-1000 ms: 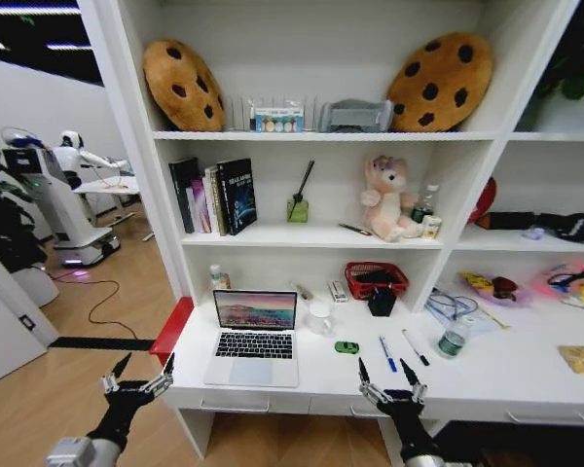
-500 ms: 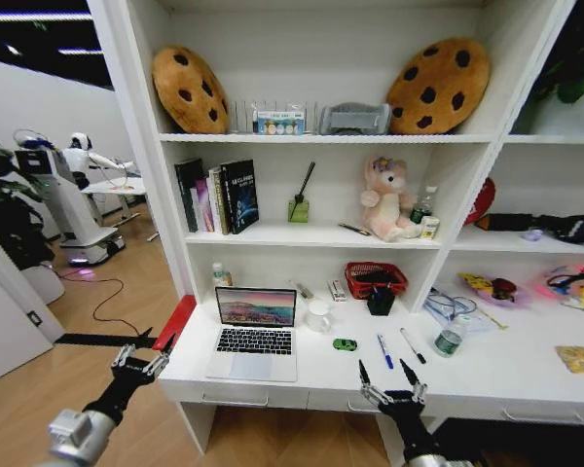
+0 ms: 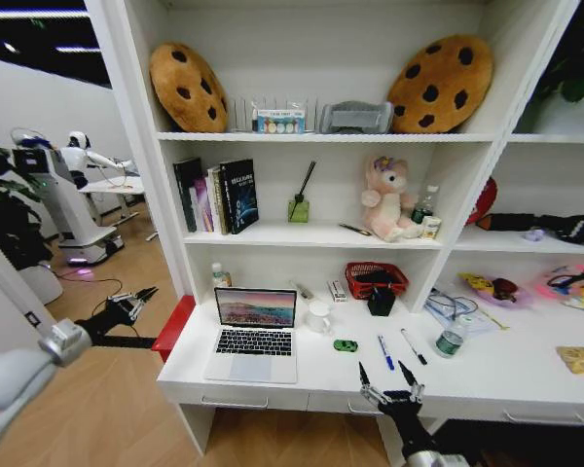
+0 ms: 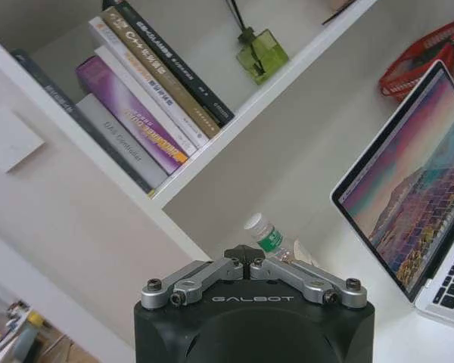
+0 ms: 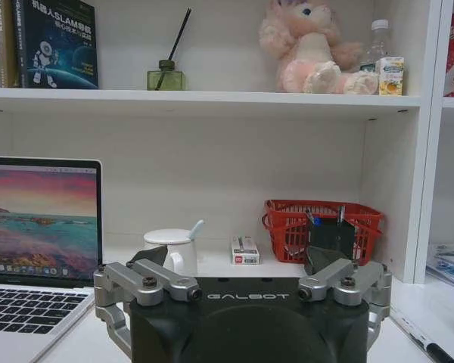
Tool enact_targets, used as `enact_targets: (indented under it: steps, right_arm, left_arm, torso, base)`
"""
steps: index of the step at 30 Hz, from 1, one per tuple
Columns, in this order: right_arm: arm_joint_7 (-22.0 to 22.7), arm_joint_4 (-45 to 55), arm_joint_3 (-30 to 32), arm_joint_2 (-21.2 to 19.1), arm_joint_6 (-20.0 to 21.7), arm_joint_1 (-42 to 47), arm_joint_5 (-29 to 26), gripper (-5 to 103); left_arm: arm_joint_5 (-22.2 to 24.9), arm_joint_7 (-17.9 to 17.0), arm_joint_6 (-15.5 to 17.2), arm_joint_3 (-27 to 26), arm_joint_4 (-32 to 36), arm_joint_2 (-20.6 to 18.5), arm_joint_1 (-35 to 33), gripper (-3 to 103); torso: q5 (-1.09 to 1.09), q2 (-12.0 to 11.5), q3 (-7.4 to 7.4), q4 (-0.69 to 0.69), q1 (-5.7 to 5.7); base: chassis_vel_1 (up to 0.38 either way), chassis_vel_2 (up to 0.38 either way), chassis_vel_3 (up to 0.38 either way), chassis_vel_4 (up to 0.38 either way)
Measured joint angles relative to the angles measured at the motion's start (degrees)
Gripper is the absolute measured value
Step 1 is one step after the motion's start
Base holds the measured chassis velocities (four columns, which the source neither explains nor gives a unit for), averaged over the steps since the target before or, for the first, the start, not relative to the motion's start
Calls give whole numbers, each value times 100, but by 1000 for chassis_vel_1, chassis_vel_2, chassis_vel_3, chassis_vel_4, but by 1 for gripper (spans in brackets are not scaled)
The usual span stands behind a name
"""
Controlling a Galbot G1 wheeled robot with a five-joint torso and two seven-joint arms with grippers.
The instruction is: Organize the objects on the table.
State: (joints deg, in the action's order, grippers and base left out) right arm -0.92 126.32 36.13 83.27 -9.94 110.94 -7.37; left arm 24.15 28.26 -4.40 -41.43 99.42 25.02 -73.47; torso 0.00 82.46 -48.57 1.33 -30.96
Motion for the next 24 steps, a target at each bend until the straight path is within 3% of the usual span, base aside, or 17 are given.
enact_targets:
  steps: [1, 2, 4, 5, 6, 7, 9, 11, 12, 15, 19, 22, 24]
  right_arm:
    - [-1, -29, 17, 12, -14, -6, -8, 100]
    - [-1, -29, 17, 12, -14, -6, -8, 100]
    - [-3, -62, 30, 27, -23, -20, -12, 100]
    - [-3, -62, 30, 27, -23, -20, -12, 100]
    - [-4, -66, 33, 32, -23, -23, -12, 100]
    - [-9, -76, 34, 40, -24, -30, -10, 100]
    - [-9, -78, 41, 47, -25, -30, -10, 100]
    - [-10, -93, 68, 83, -36, -30, -10, 100]
    - [-10, -93, 68, 83, -36, -30, -10, 100]
    - [-10, -147, 92, 111, -78, -25, -9, 100]
    - [-9, -149, 107, 121, -83, -25, -11, 100]
    - [2, -151, 173, 155, -127, -7, -51, 100]
    - [6, -164, 191, 167, -150, 3, -61, 100]
  left_arm:
    - [15, 106, 83, 553, -193, -79, 570, 0]
    - [15, 106, 83, 553, -193, -79, 570, 0]
    - [-130, 375, -34, 1734, -741, 25, 1871, 0]
    - [-130, 375, -34, 1734, -741, 25, 1871, 0]
    - [-233, 458, -127, 2115, -921, 103, 2326, 0]
    - [-454, 630, -281, 2820, -1232, 308, 3170, 0]
    - [-555, 696, -323, 3106, -1356, 408, 3522, 0]
    - [-726, 842, -373, 3865, -1627, 695, 4412, 0]
    - [-726, 842, -373, 3865, -1627, 695, 4412, 0]
    - [-796, 1033, -391, 4569, -1842, 1082, 5273, 0]
    - [-853, 1086, -384, 4812, -1902, 1214, 5518, 0]
    - [-1022, 1422, -411, 5646, -2047, 1440, 6109, 0]
    - [-1066, 1502, -438, 5810, -2054, 1462, 6187, 0]
  torso:
    - [1, 0, 0, 1, 0]
    - [1, 0, 0, 1, 0]
    - [-3, 0, 0, -4, 1]
    - [-3, 0, 0, -4, 1]
    - [-3, 0, 0, -4, 0]
    - [0, 0, 0, 1, 1]
    - [-1, 0, 0, 3, 0]
    - [0, -1, 0, 4, 0]
    - [0, -1, 0, 4, 0]
    - [2, 0, 1, -1, 1]
    - [0, 0, 0, -1, 1]
    - [1, -1, 1, 1, 0]
    - [1, 0, 0, 0, 0]
  base:
    - [0, 0, 0, 0]
    - [0, 0, 0, 0]
    - [0, 0, 0, 0]
    - [0, 0, 0, 0]
    - [0, 0, 0, 0]
    - [0, 0, 0, 0]
    - [0, 0, 0, 0]
    - [0, 0, 0, 0]
    - [0, 0, 0, 0]
    - [0, 0, 0, 0]
    - [0, 0, 0, 0]
    - [0, 0, 0, 0]
    - [0, 0, 0, 0]
